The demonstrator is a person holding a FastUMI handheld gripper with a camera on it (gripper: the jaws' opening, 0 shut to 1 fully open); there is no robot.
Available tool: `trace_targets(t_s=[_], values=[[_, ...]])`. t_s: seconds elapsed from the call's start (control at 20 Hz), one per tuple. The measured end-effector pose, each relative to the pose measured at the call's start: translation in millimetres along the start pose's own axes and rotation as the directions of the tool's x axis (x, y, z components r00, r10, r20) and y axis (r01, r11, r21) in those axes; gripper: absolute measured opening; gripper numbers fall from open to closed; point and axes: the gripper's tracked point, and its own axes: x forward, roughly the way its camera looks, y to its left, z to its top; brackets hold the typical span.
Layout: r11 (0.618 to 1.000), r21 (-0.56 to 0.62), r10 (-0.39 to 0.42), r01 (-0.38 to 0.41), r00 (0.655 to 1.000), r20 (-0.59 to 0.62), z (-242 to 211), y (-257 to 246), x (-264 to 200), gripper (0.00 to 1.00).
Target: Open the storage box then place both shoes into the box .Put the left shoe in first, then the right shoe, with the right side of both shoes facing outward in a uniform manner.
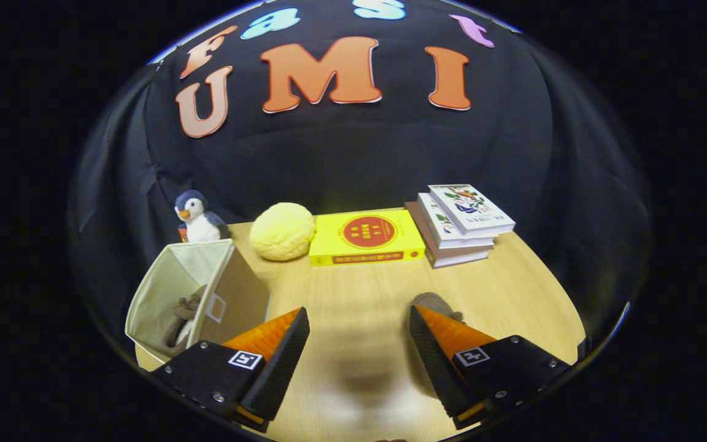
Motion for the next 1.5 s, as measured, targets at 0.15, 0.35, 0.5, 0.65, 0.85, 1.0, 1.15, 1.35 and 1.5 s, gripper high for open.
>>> trace_targets(t_s=[0.15, 0.35, 0.5, 0.65, 0.85, 1.0, 1.15, 1.35, 1.5], values=[[0.999, 0.020, -0.036, 0.037, 0.999, -0.014, -14.2, -45.9, 1.3, 0.98], [0.997, 0.051, -0.061, 0.064, 0.997, -0.052, -39.8, -88.8, 6.4, 0.98], [0.996, 0.053, -0.069, 0.074, 0.994, -0.090, -64.7, -111.4, 9.6, 0.98], [0.996, 0.054, -0.069, 0.076, 0.989, -0.131, -85.2, -125.9, 16.7, 0.98], [0.997, 0.043, -0.062, 0.070, 0.986, -0.158, -102.1, -131.0, 36.6, 0.88], [0.999, 0.020, -0.042, 0.047, 0.979, -0.201, -119.7, -125.0, 56.9, 0.65], [0.998, 0.028, -0.048, 0.056, 0.974, -0.222, -123.6, -123.1, 66.4, 0.29], [0.995, 0.063, -0.059, 0.075, 0.972, -0.228, -113.5, -122.0, 64.3, 0.02], [0.994, 0.064, -0.074, 0.089, 0.976, -0.206, -94.7, -117.2, 57.4, 0.01]])
